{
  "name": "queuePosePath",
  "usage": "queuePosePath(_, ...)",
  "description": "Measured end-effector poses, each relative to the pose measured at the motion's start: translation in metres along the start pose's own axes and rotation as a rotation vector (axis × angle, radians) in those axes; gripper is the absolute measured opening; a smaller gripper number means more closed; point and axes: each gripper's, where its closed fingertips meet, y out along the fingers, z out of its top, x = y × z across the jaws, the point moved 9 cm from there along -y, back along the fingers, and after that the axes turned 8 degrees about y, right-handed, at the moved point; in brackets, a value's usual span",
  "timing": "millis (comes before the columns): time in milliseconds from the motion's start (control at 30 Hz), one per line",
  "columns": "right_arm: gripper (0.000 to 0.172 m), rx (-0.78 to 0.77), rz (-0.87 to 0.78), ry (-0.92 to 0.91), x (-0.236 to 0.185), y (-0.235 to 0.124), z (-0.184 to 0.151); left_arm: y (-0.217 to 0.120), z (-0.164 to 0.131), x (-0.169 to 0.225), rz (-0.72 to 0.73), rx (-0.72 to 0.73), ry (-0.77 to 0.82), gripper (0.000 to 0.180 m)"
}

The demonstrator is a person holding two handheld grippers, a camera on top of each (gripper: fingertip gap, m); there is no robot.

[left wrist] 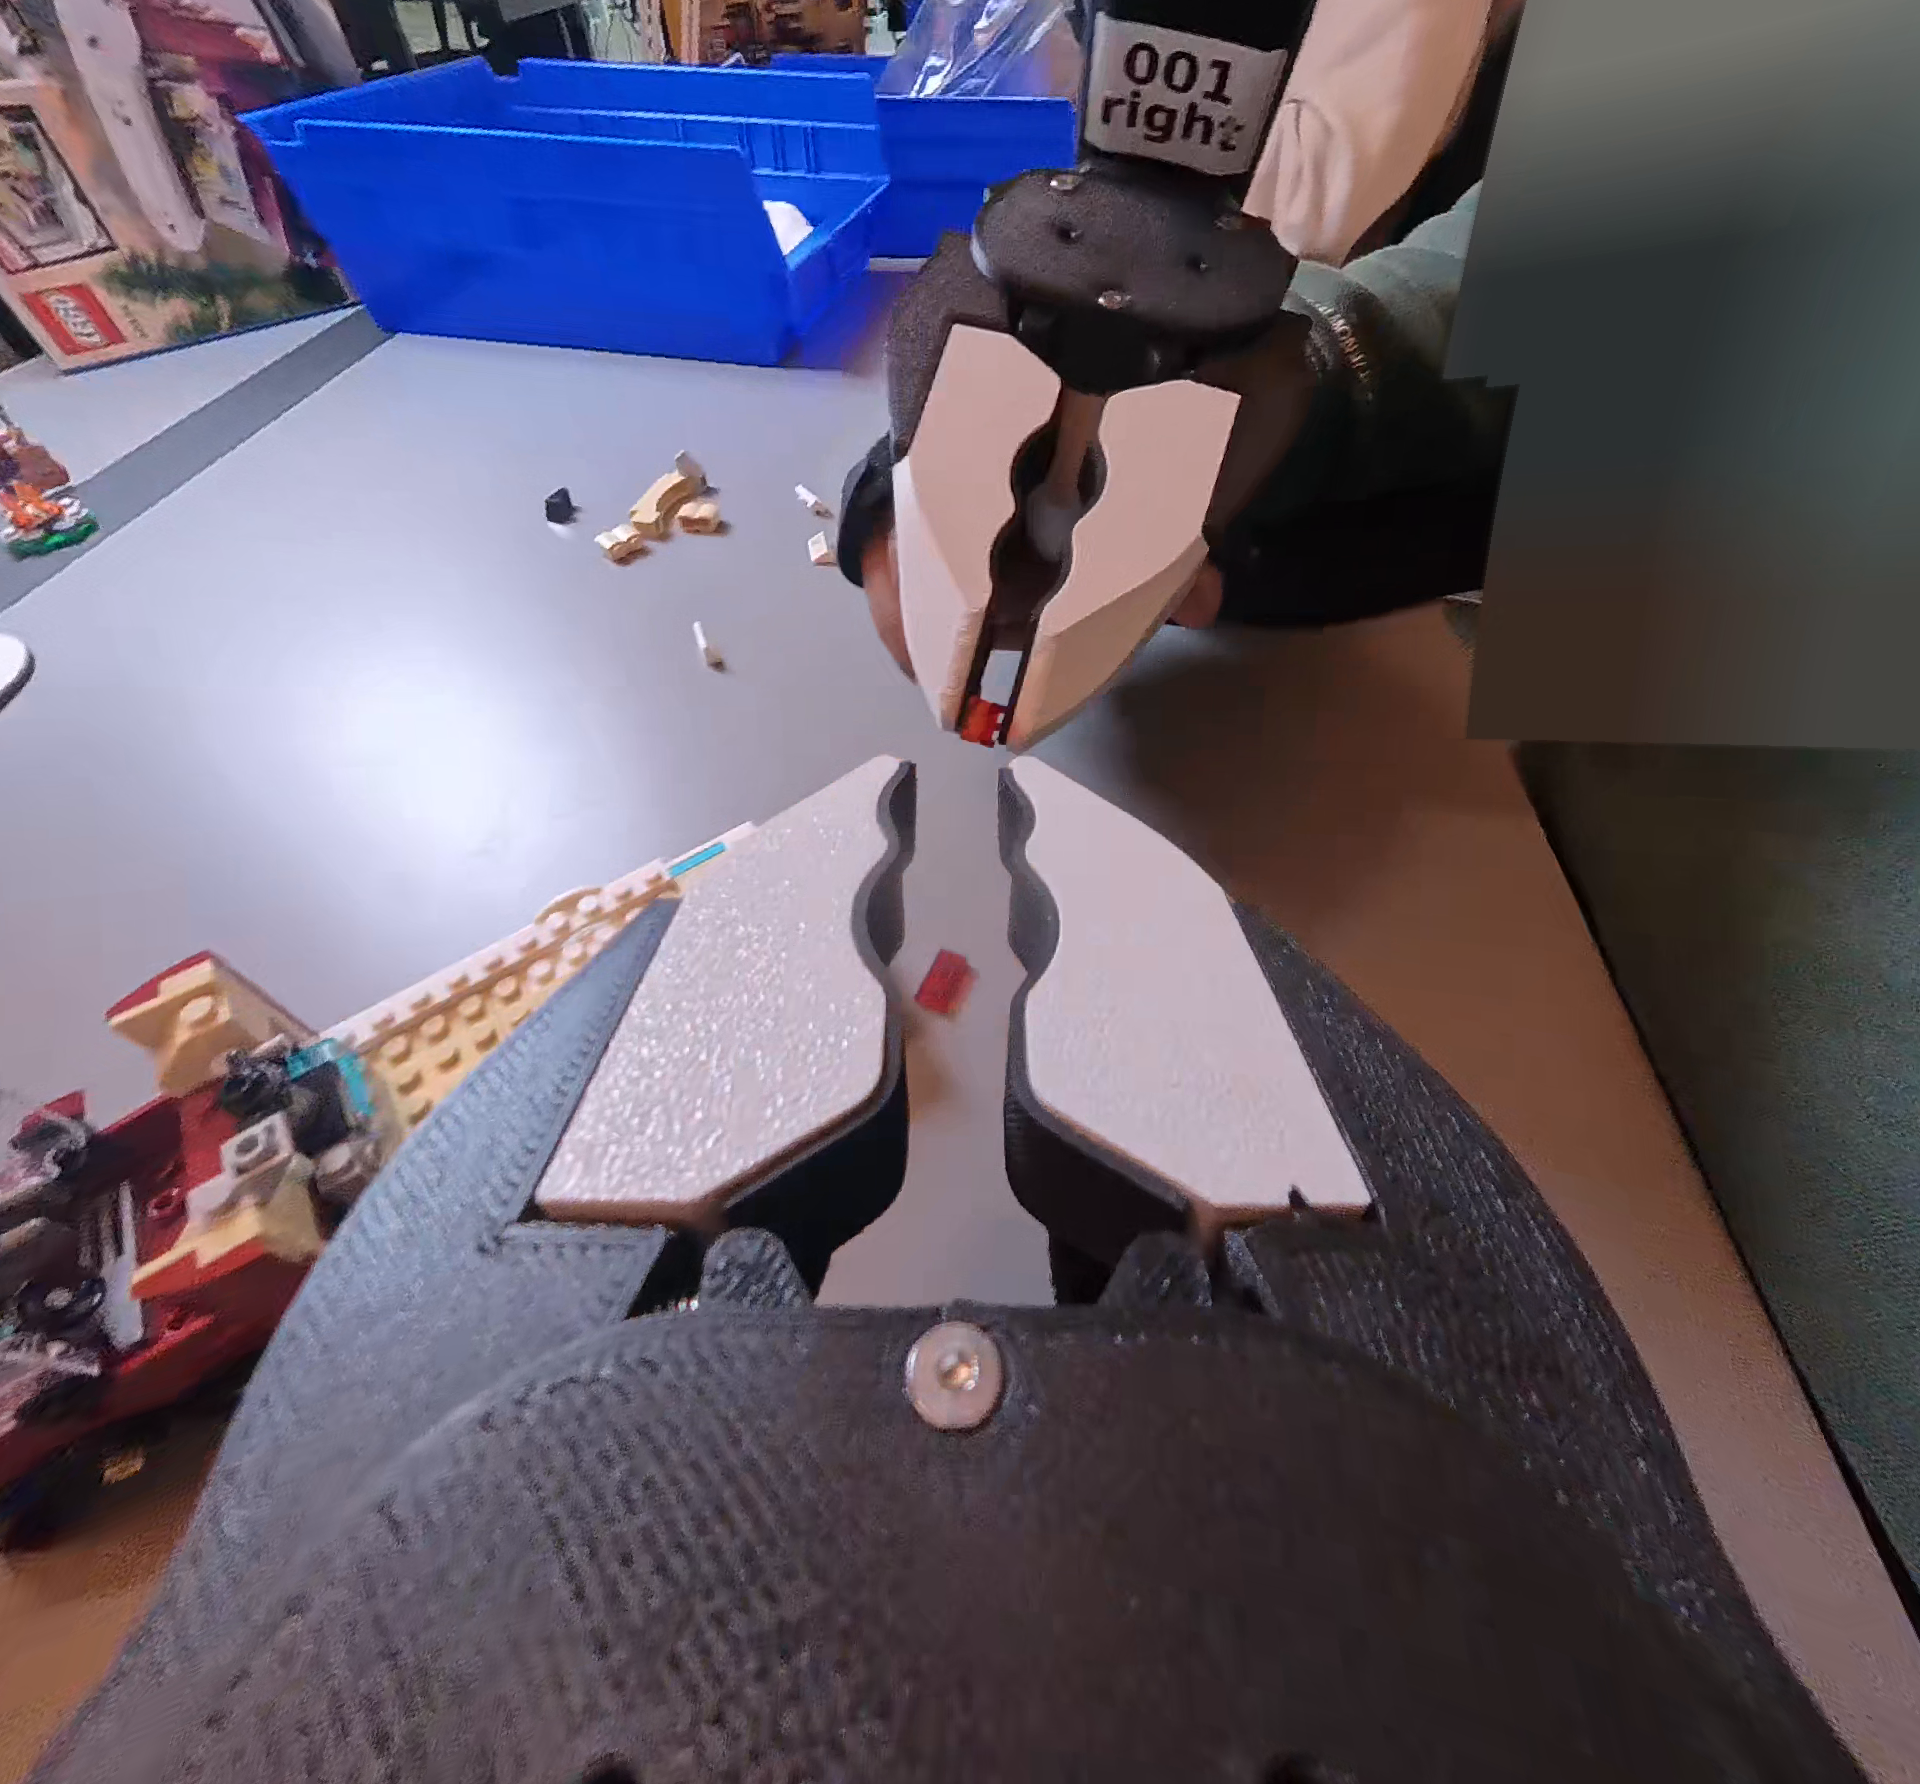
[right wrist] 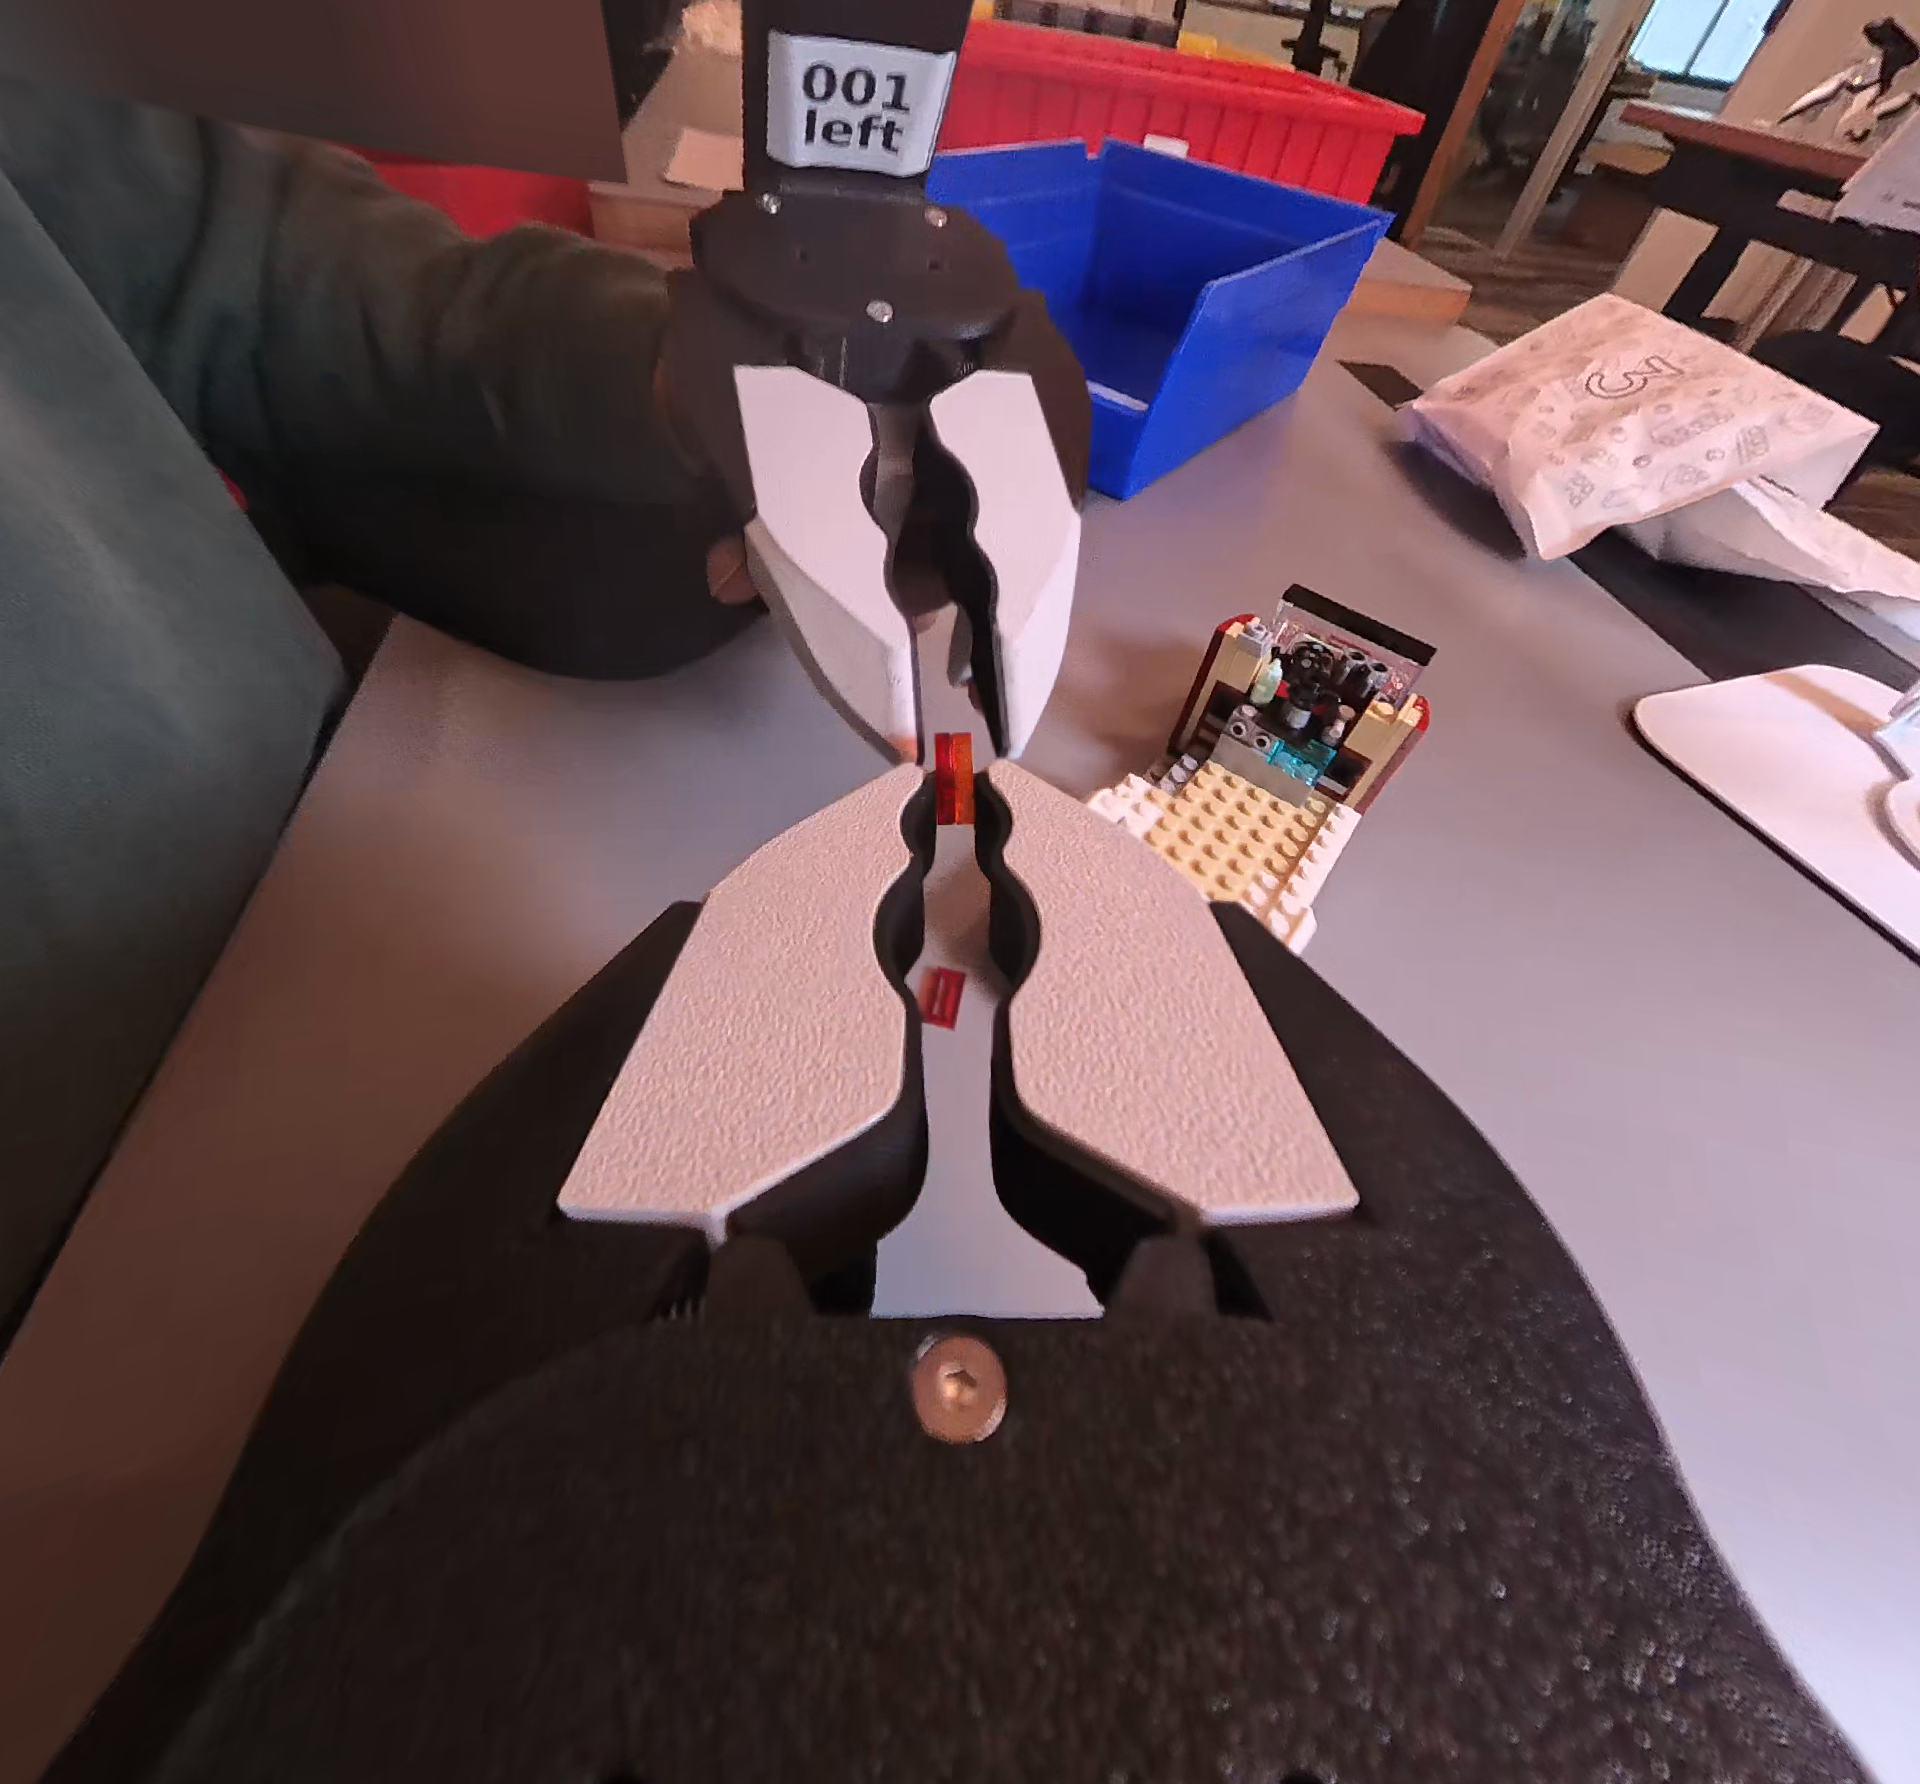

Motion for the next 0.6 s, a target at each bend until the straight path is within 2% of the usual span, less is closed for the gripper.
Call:
queuePosePath(167,0.007,0.056,-0.03,-0.005,0.0,-0.002,0.003,0.006,0.005,0.007,-0.006,0.041,-0.017,0.01)
queuePosePath(400,0.007,0.008,-0.313,-0.335,-0.01,0.003,0.005,0.004,0.002,-0.007,0.019,0.143,-0.35,0.014)
queuePosePath(533,0.007,-0.025,-0.444,-0.452,-0.014,0.008,0.006,0.006,-0.001,-0.011,0.037,0.168,-0.447,0.014)
queuePosePath(600,0.007,-0.029,-0.466,-0.471,-0.015,0.009,0.006,0.006,-0.001,-0.011,0.05,0.172,-0.452,0.008)
